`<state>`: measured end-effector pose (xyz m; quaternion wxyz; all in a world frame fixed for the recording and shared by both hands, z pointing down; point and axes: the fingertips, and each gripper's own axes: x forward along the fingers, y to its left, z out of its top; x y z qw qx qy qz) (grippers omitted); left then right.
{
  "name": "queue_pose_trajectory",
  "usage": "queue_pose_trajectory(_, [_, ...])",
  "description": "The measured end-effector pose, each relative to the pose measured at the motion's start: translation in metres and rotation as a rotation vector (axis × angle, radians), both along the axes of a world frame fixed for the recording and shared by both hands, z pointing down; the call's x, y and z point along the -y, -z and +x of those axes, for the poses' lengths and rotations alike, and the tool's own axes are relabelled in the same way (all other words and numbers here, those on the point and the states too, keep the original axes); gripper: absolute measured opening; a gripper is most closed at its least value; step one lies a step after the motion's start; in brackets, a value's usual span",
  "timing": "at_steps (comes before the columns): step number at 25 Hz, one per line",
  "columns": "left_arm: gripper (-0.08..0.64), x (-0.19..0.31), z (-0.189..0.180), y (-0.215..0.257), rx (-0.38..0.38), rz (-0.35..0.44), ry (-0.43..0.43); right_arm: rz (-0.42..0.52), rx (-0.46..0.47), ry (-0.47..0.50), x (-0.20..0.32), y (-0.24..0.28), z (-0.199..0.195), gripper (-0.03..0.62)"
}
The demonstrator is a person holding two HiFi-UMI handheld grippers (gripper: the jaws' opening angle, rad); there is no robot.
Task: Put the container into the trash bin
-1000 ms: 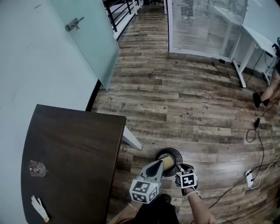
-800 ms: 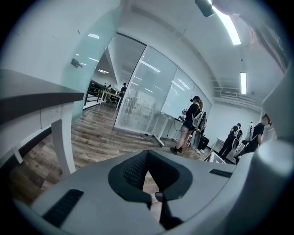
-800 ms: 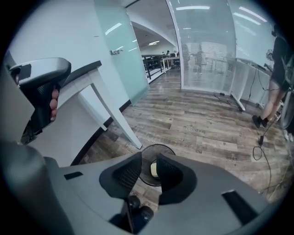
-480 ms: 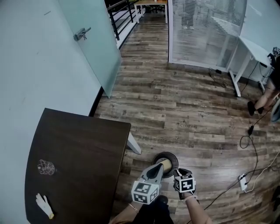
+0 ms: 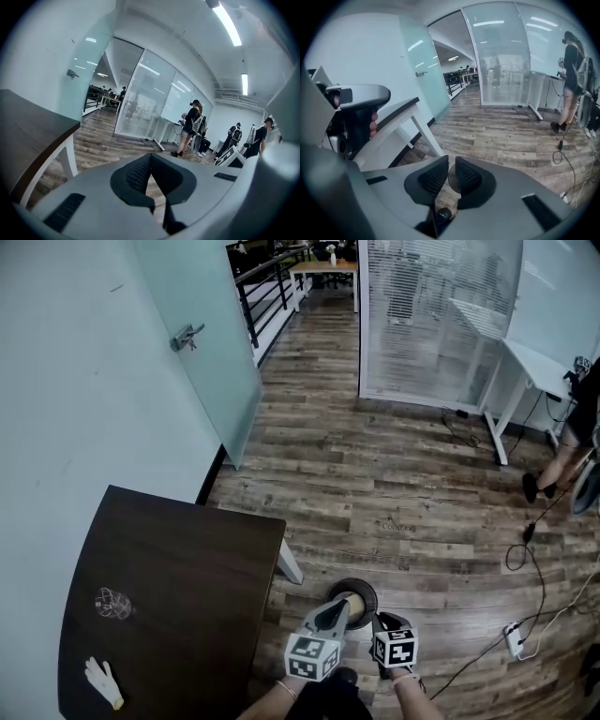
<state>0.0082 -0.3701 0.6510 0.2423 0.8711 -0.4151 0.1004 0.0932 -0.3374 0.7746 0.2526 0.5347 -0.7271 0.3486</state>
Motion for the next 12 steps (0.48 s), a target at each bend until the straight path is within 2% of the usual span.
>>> queue_pose_trajectory(12, [0.018,-0.028,-0.003,0.058,0.025,0.031,-0.03,0.135,0.062,-0.089,-0.025,0.094,0.004,0.035])
